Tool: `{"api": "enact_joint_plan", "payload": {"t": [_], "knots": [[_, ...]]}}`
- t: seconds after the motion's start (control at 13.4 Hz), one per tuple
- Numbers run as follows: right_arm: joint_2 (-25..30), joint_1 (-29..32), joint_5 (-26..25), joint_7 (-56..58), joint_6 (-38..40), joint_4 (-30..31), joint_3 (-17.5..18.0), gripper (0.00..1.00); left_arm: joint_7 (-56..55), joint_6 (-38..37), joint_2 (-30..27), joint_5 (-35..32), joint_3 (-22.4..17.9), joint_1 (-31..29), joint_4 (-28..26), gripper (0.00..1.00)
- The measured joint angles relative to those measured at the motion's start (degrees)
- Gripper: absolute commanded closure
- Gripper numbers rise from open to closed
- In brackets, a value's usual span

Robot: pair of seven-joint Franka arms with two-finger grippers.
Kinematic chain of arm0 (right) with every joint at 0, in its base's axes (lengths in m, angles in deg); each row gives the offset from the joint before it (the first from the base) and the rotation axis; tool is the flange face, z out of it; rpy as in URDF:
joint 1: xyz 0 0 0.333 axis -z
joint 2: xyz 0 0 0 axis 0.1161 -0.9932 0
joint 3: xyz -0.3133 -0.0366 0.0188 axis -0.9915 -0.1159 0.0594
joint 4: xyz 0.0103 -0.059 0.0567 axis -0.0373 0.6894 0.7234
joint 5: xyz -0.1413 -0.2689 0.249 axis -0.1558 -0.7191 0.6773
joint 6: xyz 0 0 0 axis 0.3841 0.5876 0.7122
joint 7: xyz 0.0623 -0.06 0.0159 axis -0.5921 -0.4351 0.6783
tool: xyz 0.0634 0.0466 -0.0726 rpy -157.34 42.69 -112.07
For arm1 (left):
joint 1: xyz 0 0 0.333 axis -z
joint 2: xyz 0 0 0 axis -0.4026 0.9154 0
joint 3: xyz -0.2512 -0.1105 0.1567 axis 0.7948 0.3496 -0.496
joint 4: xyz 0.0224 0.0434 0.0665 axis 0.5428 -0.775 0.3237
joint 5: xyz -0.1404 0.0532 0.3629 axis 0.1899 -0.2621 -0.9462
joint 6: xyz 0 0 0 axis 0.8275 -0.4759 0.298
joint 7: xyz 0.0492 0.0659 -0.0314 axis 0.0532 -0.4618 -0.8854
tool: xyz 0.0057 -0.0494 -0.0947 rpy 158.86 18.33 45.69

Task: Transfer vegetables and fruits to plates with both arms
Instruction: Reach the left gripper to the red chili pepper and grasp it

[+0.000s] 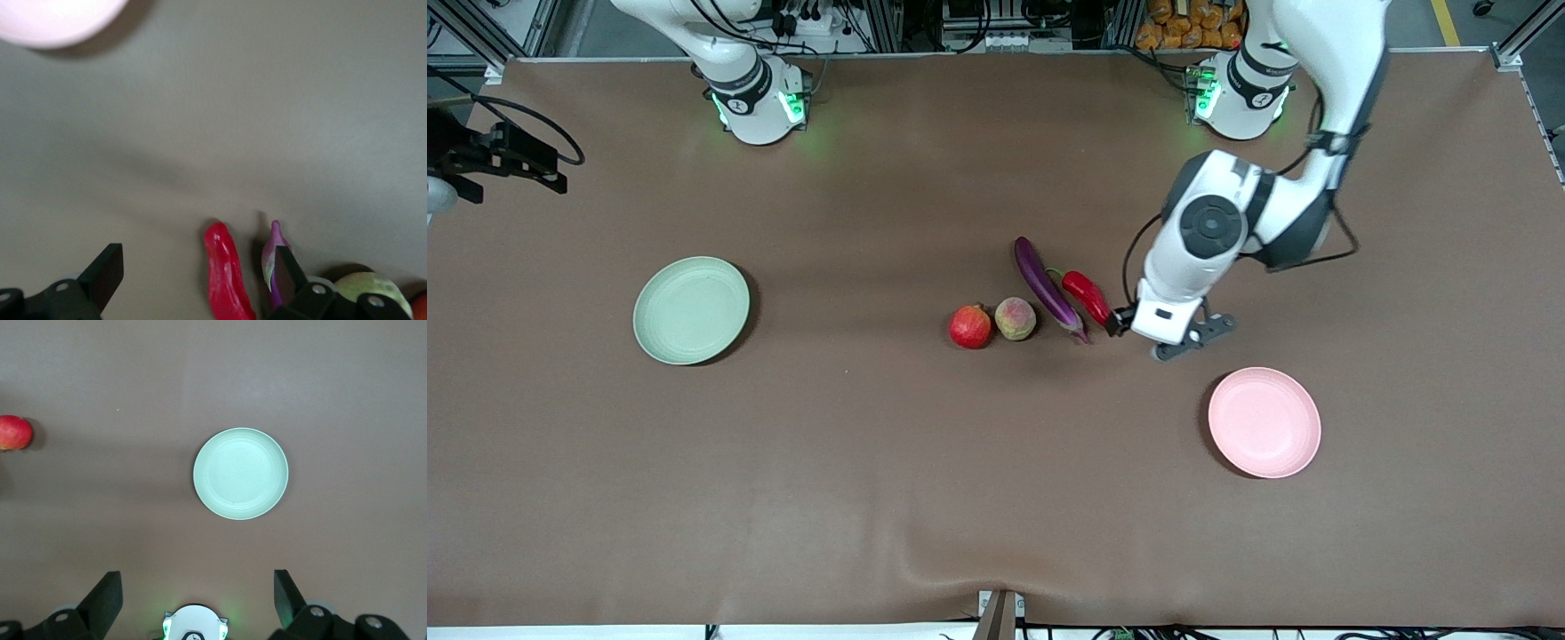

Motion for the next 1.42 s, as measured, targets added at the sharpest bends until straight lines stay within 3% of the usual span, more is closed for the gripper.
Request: {"api": "enact_joint_plan", "payload": {"t": [0.15,0.37,0.82,1.05,1.12,1.2,1.27,1.42], "knots": [[0.0,0.0,0.7,0.0,0.5,0.0,0.0,0.00,-5.2,4.2,1.0,0.0,0.0,2.3,-3.5,0.00],[-0.1,1.9,1.9,0.0,1.9,0.2,-0.1,0.00,-10.1,5.4,3.3,0.0,0.0,4.4,-4.2,0.01],[-0.4,3.3,3.5,0.0,1.9,0.2,0.0,0.00,-13.4,8.6,6.6,0.0,-0.2,4.4,-4.2,0.15],[-0.4,3.3,3.6,0.0,1.9,0.2,0.1,0.00,-13.8,12.0,8.9,0.0,-0.2,4.4,-4.2,0.35],[-0.4,3.3,3.7,0.0,1.9,0.2,0.2,0.00,-13.8,12.4,9.5,0.0,-0.2,4.4,-4.2,0.49],[-0.4,3.1,3.8,0.0,1.9,0.2,0.3,0.00,-13.8,12.6,10.0,0.0,-0.2,4.4,-4.2,0.80],[-0.4,2.7,3.8,0.0,1.9,0.2,0.5,0.00,-13.8,13.2,10.3,0.0,-0.2,4.4,-4.1,1.00],[-0.6,1.9,3.8,0.0,1.8,0.2,0.8,0.00,-13.8,13.3,10.1,0.0,-0.2,4.4,-3.5,1.00]]}}
